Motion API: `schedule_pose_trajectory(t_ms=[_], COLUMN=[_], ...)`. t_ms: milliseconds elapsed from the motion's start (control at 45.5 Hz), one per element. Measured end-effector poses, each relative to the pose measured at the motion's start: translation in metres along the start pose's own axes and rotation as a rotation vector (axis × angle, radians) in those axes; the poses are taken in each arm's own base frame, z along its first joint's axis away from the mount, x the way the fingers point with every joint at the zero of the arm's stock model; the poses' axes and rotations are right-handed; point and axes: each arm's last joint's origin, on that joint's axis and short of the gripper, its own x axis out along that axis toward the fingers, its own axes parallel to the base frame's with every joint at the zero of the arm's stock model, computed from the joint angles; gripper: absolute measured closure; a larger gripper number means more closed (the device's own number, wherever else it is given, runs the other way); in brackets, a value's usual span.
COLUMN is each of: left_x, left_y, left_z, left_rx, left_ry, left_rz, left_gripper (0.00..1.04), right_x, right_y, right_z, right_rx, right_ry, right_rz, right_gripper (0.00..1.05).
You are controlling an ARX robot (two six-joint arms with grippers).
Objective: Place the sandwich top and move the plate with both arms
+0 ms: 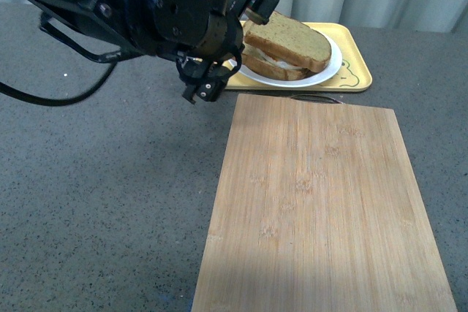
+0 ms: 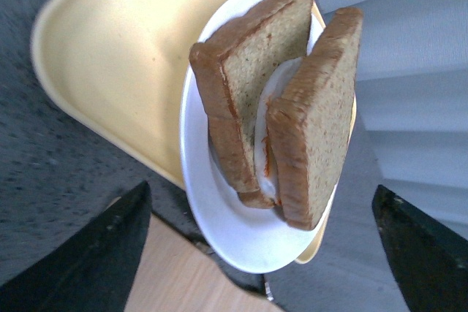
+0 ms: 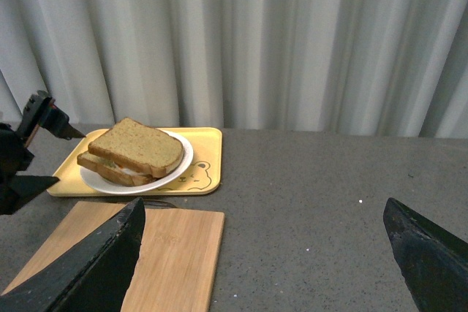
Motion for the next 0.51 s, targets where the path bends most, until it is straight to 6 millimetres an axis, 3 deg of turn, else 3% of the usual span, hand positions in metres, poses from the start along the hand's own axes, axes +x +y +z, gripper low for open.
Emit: schedule_pose_trajectory(t_ms=[44, 132, 220, 373, 505], left_x=[-0.013, -0.039, -0.068, -0.120, -0.153], left_y=[-0.001, 0.015, 0.035, 0.059, 0.077], left_z=[-0.001, 0.001, 0.007, 0.032, 0.045], left_rx=[0.092, 0.405, 0.637, 0.840, 0.903], left_ry=[-0.017, -0.329, -0.461, -0.612, -0.636], left_rz=[0.036, -0.038, -0.079, -0.082, -0.054], left_gripper=[0.07, 0.21, 0.34, 0.55, 0.73], right_x=[0.000, 0.000, 0.000, 0.000, 0.000], right_y=[0.000, 0.000, 0.000, 0.000, 0.000], right_z=[0.000, 0.000, 0.000, 0.000, 0.000], right_rx=[0.000, 0.000, 0.000, 0.000, 0.000], right_ry=[0.000, 0.000, 0.000, 0.000, 0.000], right_rz=[0.000, 0.000, 0.000, -0.001, 0.000], right_gripper=[0.09, 0.09, 0.09, 0.09, 0.09])
